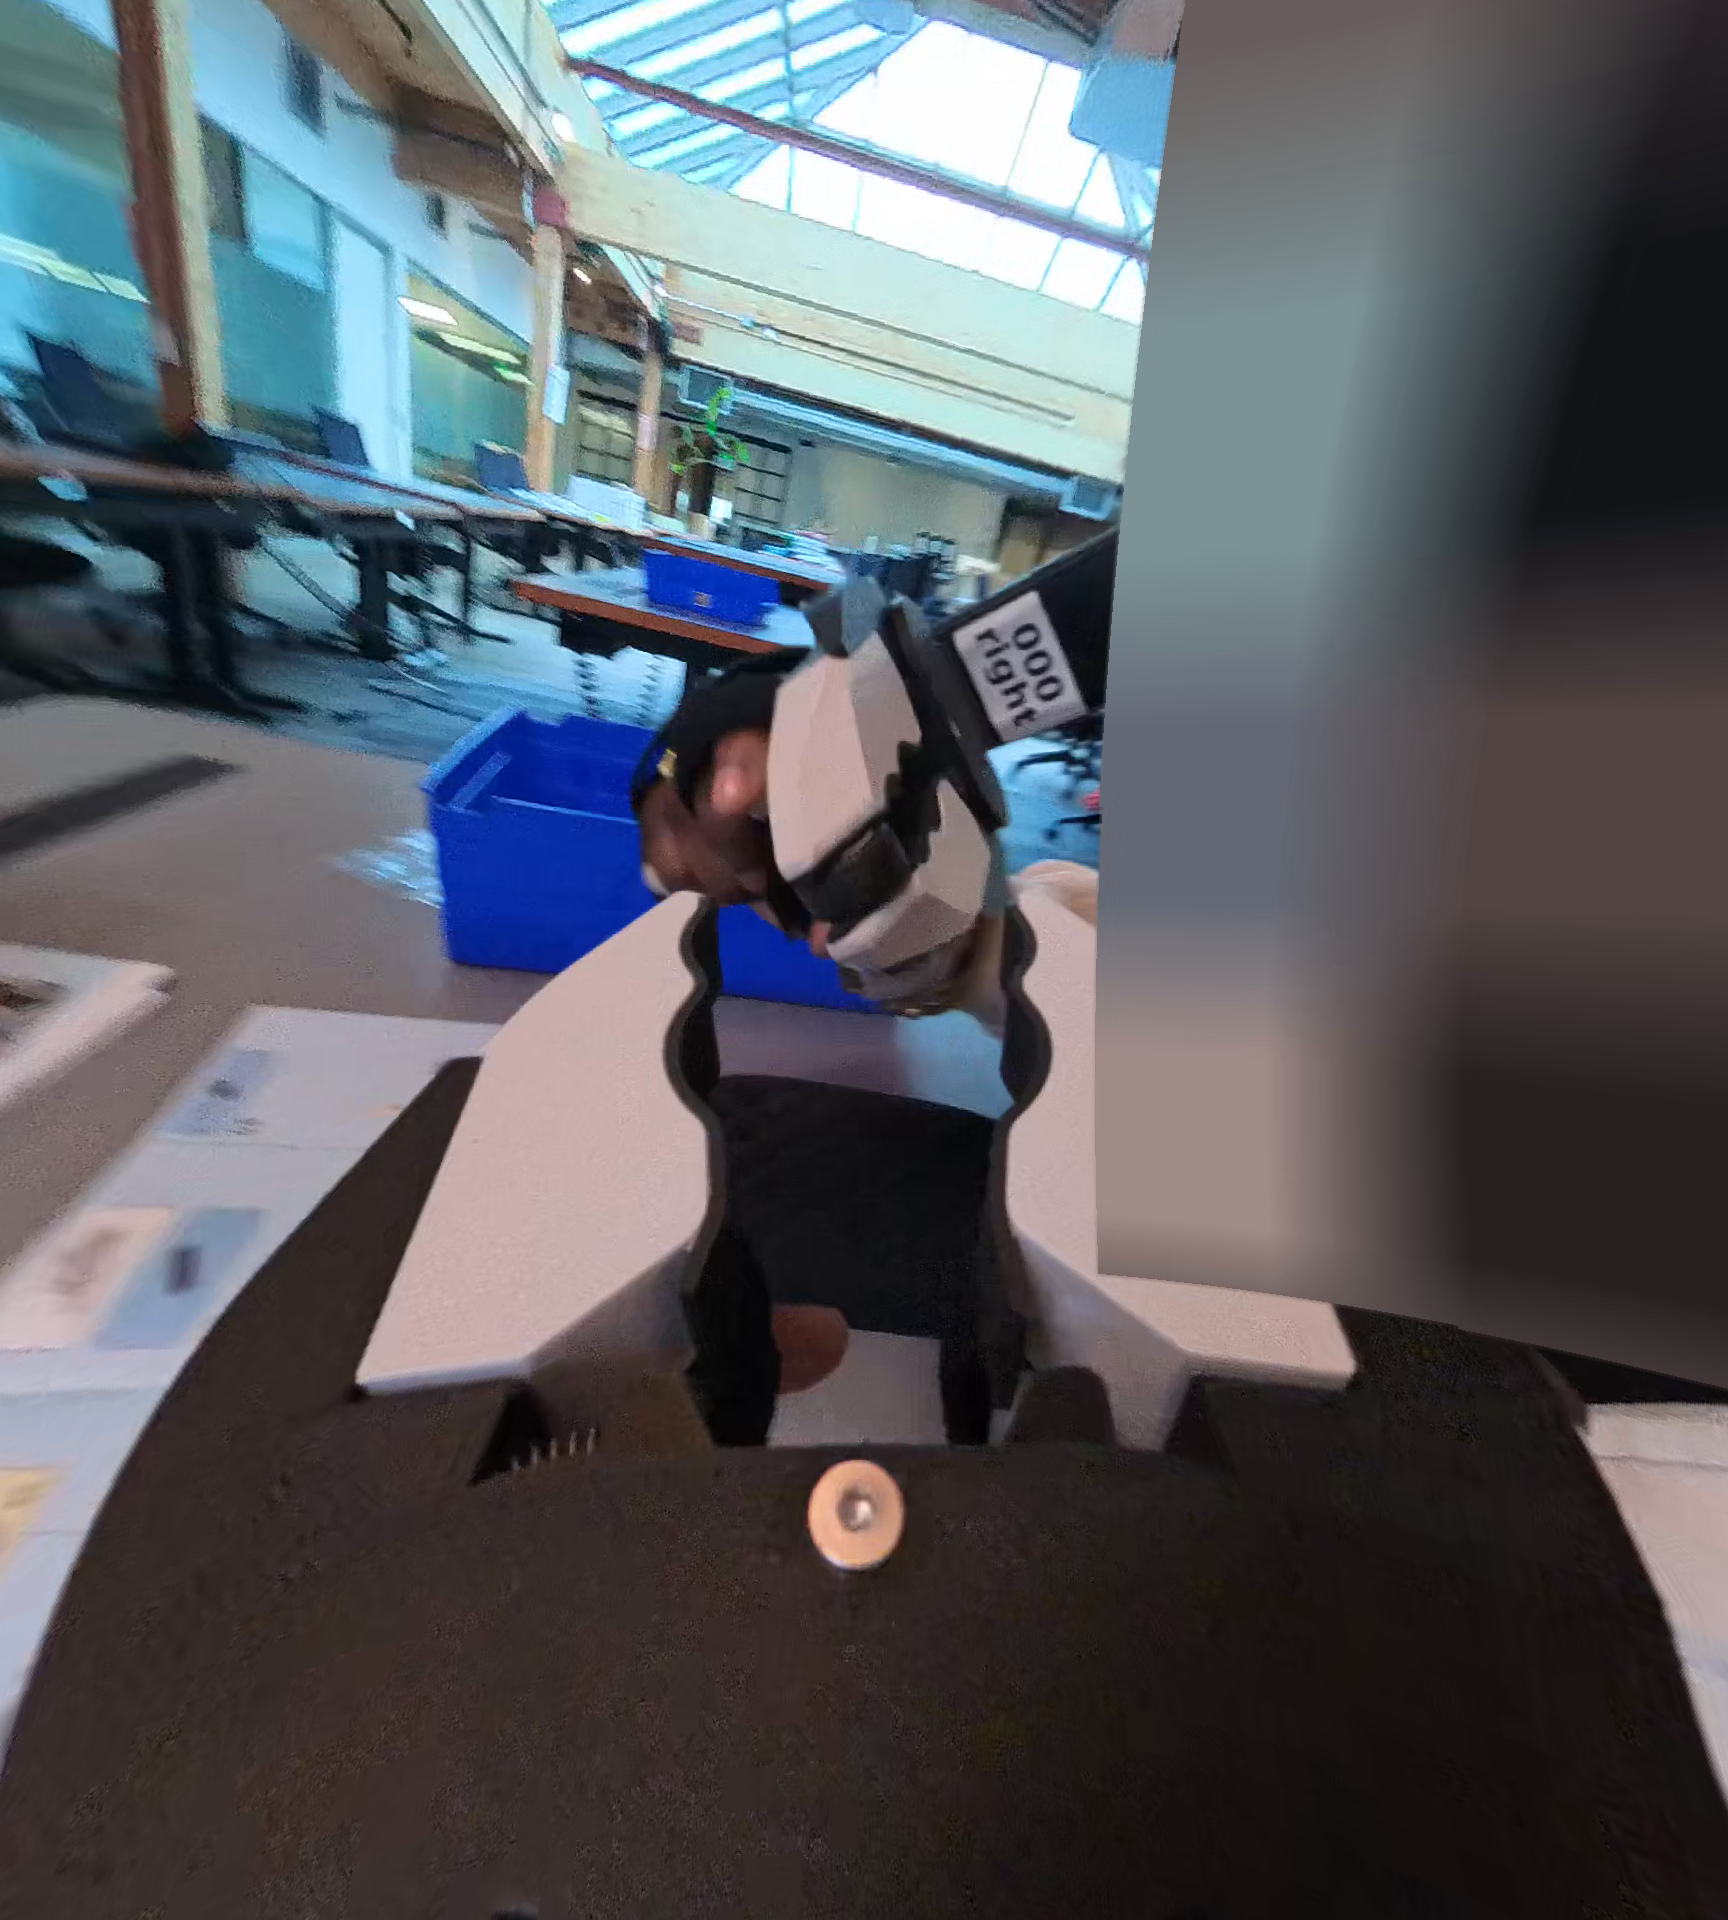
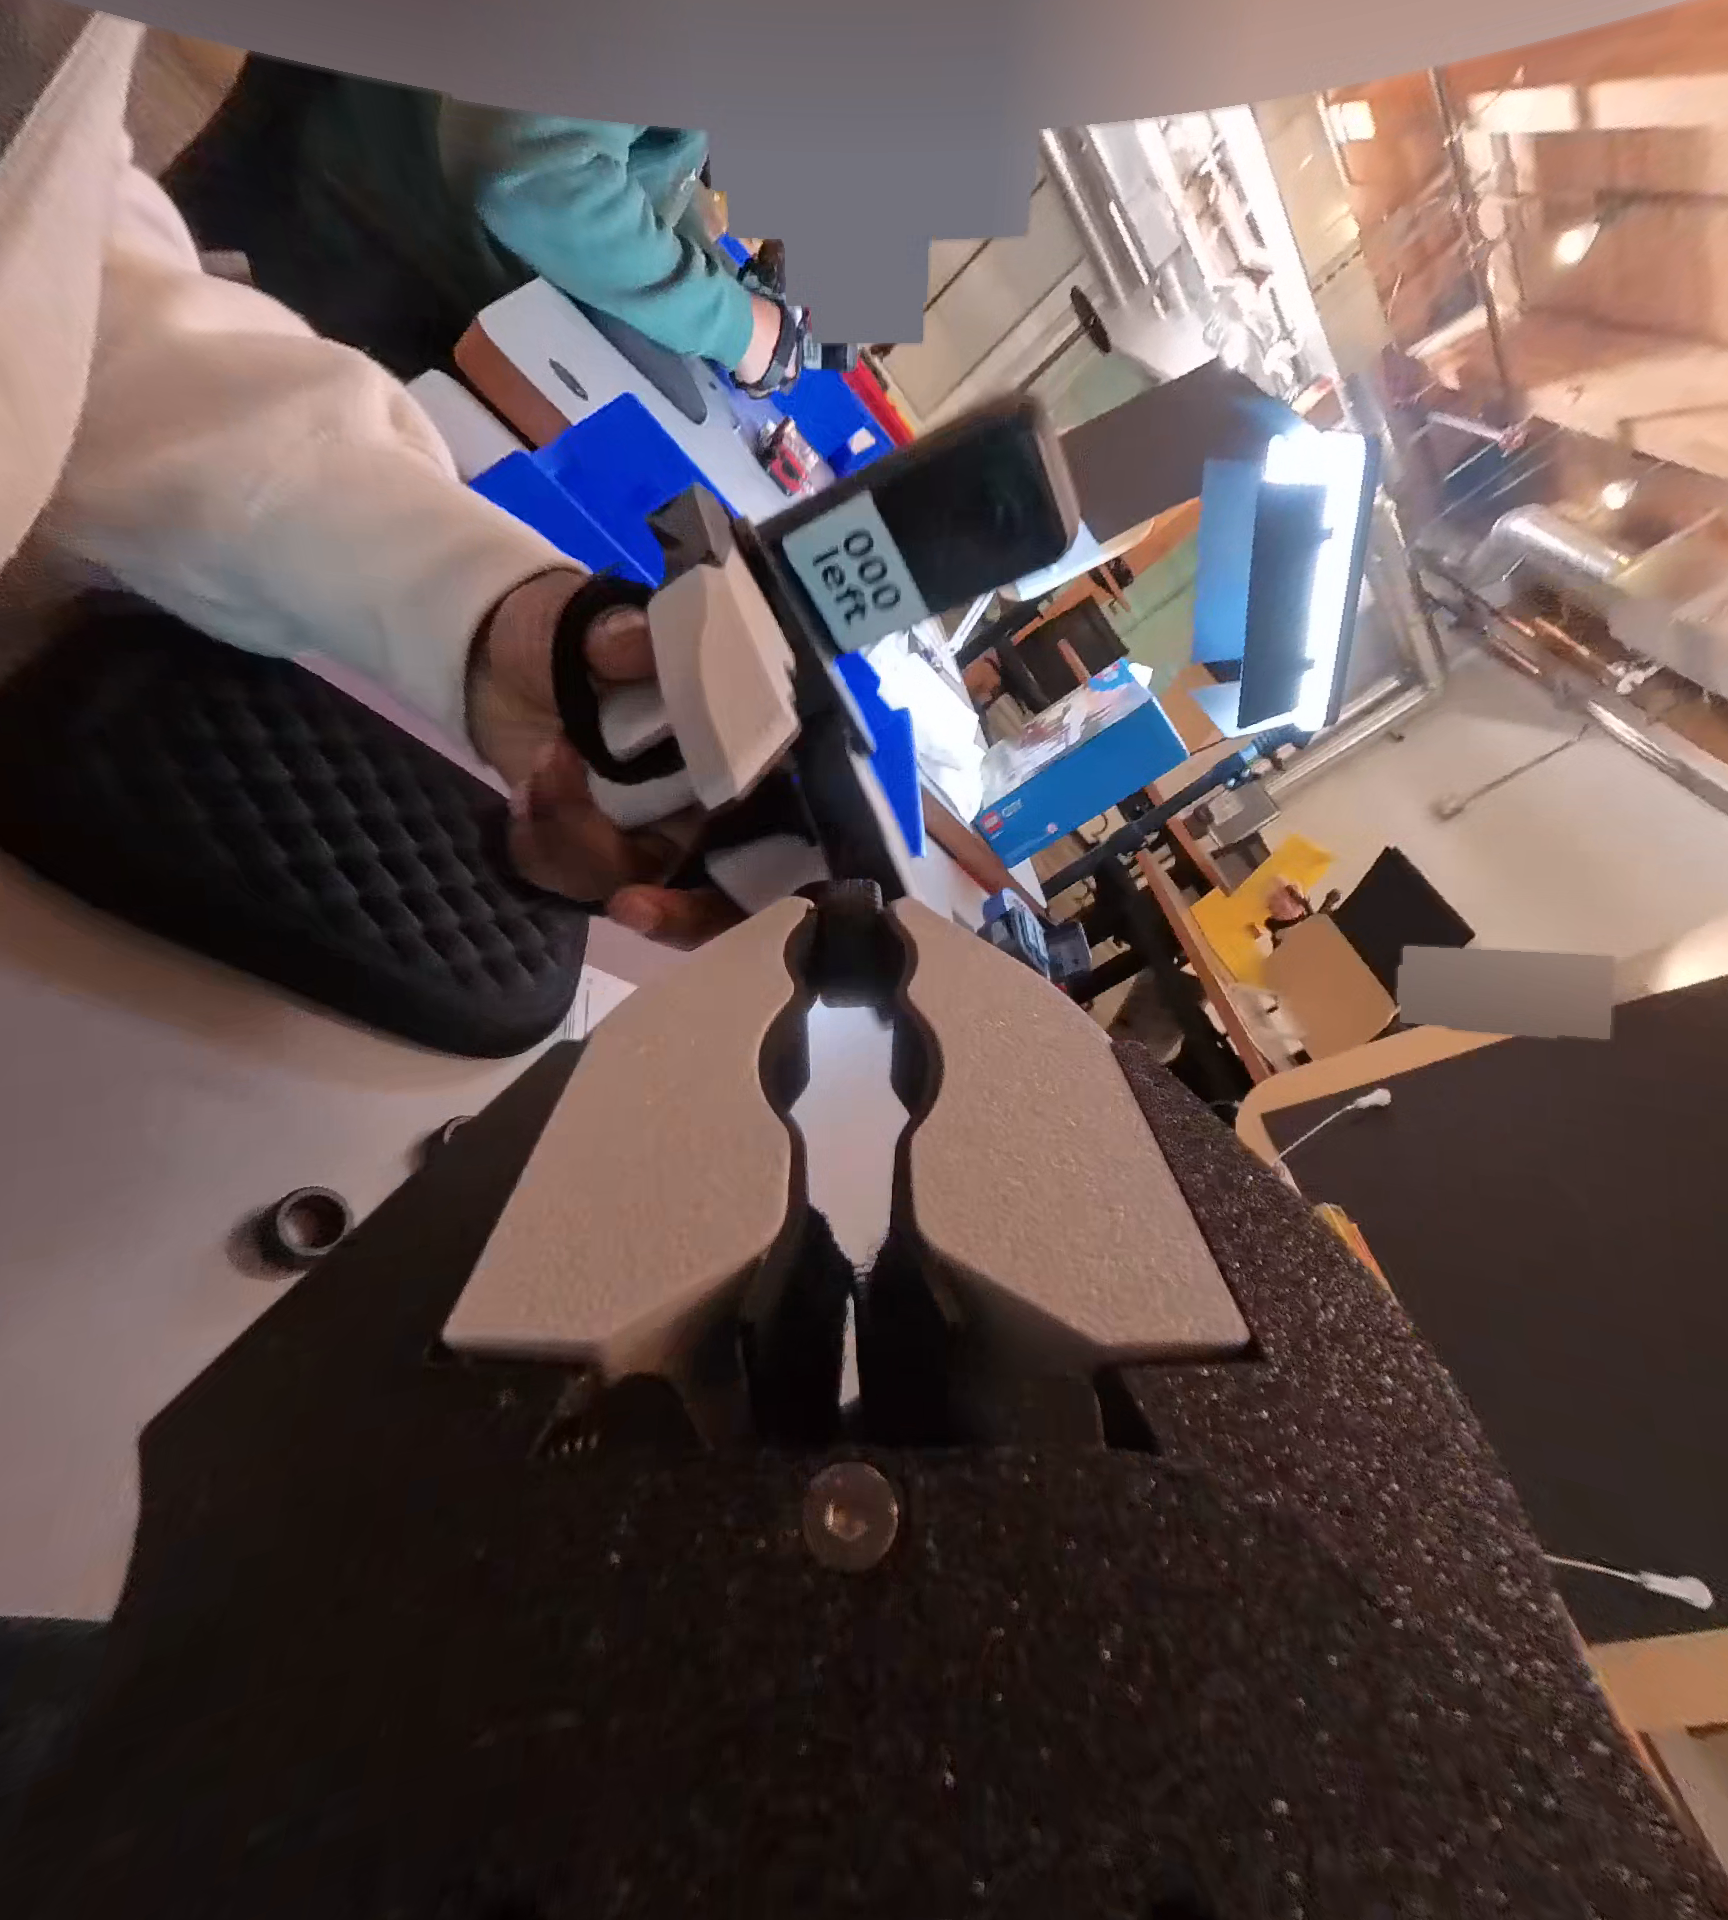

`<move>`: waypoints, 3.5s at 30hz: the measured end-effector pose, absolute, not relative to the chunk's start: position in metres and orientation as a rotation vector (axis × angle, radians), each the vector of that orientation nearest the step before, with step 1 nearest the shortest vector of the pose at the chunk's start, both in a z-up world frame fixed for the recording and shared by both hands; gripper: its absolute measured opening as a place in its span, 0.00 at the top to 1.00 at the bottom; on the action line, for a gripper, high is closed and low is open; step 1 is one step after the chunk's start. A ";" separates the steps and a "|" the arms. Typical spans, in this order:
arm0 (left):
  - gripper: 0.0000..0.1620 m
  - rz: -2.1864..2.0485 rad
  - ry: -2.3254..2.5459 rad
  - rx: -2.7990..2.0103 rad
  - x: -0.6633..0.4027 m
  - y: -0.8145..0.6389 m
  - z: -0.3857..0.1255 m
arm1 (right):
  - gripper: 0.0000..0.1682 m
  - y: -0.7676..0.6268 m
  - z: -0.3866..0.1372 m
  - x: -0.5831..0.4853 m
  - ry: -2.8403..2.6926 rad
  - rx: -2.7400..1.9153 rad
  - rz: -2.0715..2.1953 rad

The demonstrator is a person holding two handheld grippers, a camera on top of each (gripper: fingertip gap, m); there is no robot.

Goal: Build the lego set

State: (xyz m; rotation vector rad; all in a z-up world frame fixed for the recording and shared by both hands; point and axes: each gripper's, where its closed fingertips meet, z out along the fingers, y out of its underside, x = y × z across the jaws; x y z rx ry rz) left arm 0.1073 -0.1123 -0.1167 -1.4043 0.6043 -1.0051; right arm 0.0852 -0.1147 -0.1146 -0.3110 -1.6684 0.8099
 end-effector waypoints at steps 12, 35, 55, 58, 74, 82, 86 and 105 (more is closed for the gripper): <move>0.80 -1.239 0.496 -1.440 0.124 -0.107 -0.125 | 0.94 -0.118 -0.118 0.083 -1.675 -0.267 0.813; 0.87 -1.288 0.358 -1.309 0.109 -0.111 -0.118 | 0.86 -0.115 -0.113 0.086 -1.664 -0.263 0.736; 0.86 -1.295 0.374 -1.432 0.108 -0.116 -0.132 | 0.94 -0.122 -0.131 0.086 -1.738 -0.370 0.866; 0.86 -1.259 0.358 -1.463 0.103 -0.112 -0.136 | 0.94 -0.117 -0.134 0.083 -1.677 -0.491 1.020; 0.76 -0.630 0.098 -1.695 -0.015 -0.091 -0.184 | 0.94 0.019 -0.227 0.087 -1.588 -1.438 0.941; 0.76 -0.649 0.107 -1.737 -0.009 -0.101 -0.195 | 0.94 0.070 -0.294 0.093 -1.931 -1.344 0.144; 0.76 -0.632 0.156 -1.793 -0.002 -0.103 -0.203 | 0.92 0.063 -0.301 0.095 -1.991 -1.331 0.108; 0.80 -0.515 0.503 -2.166 0.046 -0.116 -0.267 | 0.86 -0.049 -0.285 0.042 -2.116 -1.394 0.872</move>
